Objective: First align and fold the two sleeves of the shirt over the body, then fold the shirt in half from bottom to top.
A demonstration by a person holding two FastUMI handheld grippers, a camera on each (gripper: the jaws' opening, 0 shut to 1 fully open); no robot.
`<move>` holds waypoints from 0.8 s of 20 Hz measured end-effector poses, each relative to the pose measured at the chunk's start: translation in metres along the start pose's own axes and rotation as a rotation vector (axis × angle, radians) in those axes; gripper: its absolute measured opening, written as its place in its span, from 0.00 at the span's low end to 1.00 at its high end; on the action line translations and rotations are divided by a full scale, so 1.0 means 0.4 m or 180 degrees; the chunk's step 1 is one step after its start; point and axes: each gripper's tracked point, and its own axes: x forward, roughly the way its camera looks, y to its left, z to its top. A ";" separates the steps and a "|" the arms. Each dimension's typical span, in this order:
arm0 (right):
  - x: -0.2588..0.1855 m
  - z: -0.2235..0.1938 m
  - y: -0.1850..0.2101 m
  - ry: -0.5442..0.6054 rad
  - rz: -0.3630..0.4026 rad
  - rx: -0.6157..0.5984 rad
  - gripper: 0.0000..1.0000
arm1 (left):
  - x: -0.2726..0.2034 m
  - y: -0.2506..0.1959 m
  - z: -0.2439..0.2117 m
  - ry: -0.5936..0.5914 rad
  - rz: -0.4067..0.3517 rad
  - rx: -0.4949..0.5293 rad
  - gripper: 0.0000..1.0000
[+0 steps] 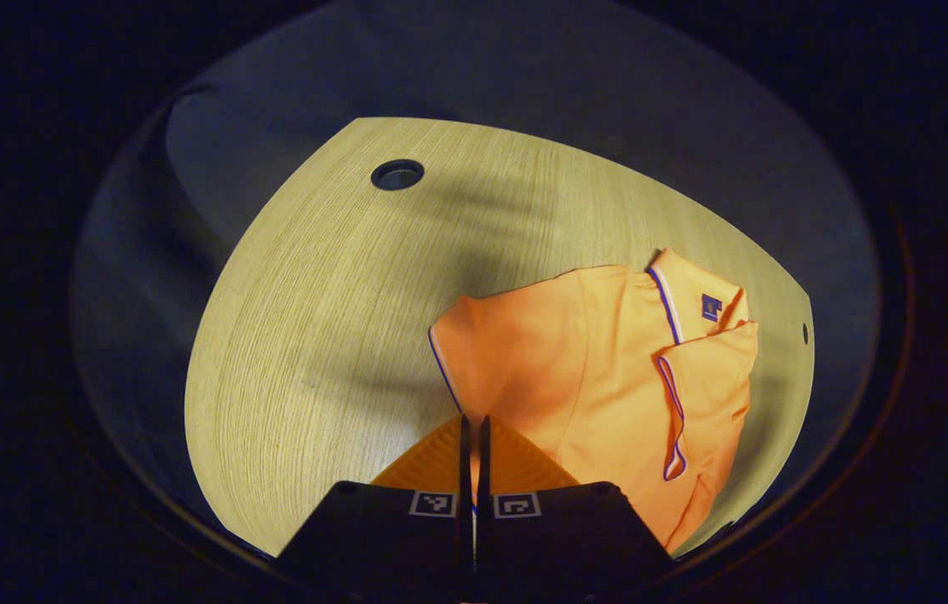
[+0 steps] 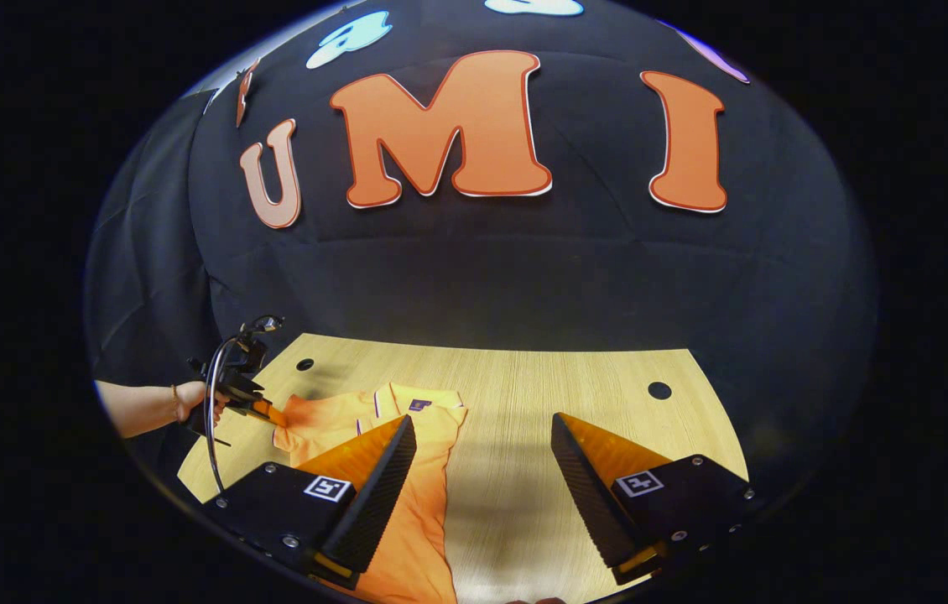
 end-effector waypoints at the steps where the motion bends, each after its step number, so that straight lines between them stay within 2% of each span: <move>1: 0.001 0.002 0.002 -0.0010 0.0012 0.0014 0.99 | -0.018 -0.019 0.008 -0.0047 -0.0030 0.0058 0.01; 9: -0.030 0.009 -0.007 -0.0090 0.0044 0.0071 0.99 | -0.125 -0.256 0.017 -0.0282 -0.0305 0.0672 0.01; 16: -0.044 -0.011 -0.041 -0.0068 0.0030 0.0182 0.99 | -0.090 -0.493 -0.045 -0.0150 -0.0448 0.0962 0.01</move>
